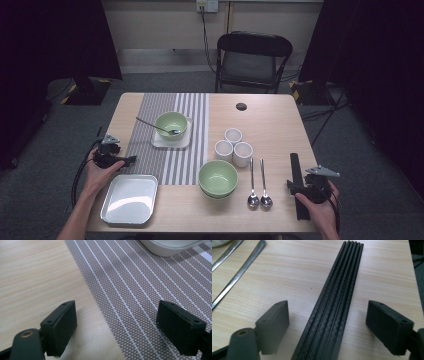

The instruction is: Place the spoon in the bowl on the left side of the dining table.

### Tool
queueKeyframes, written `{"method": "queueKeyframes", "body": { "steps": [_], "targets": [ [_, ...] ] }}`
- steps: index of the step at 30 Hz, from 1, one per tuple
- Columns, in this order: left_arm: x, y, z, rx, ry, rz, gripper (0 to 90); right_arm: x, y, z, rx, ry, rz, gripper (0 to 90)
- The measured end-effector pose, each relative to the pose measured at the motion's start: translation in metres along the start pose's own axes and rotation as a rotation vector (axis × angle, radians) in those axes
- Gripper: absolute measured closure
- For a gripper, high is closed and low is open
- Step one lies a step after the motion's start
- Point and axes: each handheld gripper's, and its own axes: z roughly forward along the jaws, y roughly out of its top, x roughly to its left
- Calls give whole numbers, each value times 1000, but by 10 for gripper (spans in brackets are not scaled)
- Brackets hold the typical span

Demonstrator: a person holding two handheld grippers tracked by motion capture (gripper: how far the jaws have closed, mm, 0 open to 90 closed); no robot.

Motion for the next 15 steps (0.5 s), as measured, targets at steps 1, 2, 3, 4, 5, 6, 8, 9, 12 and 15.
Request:
{"method": "queueKeyframes", "body": {
  "steps": [1, 2, 3, 4, 5, 6, 8, 9, 12, 15],
  "targets": [
    [1, -1, 0, -4, 3, 6, 152, -1, 2, -1, 10, -11, 16, 219],
    [0, -2, 1, -25, 14, -3, 152, -3, 4, -4, -1, -11, 40, 212],
    [0, -4, 1, -40, 19, -5, 145, -5, 6, -8, -21, -6, 63, 211],
    [1, -5, 1, -40, 18, 2, 144, -5, 8, -12, -38, -9, 80, 213],
    [0, -5, 1, -40, 20, 3, 144, -4, 9, -16, -52, -4, 80, 237],
    [0, -5, 1, -40, 21, 2, 144, -1, 11, -19, -63, 17, 73, 286],
    [0, -5, 1, -40, 19, 2, 144, 7, 13, -22, -66, 52, 37, 340],
    [0, -5, 1, -40, 20, 3, 143, 11, 14, -23, -63, 59, 16, 366],
    [1, -5, 1, -37, 19, 7, 143, 21, 14, -24, -61, 89, -17, 492],
    [1, -5, 1, -37, 19, 7, 144, 23, 12, -22, -42, 87, -40, 593]
  ]
}}
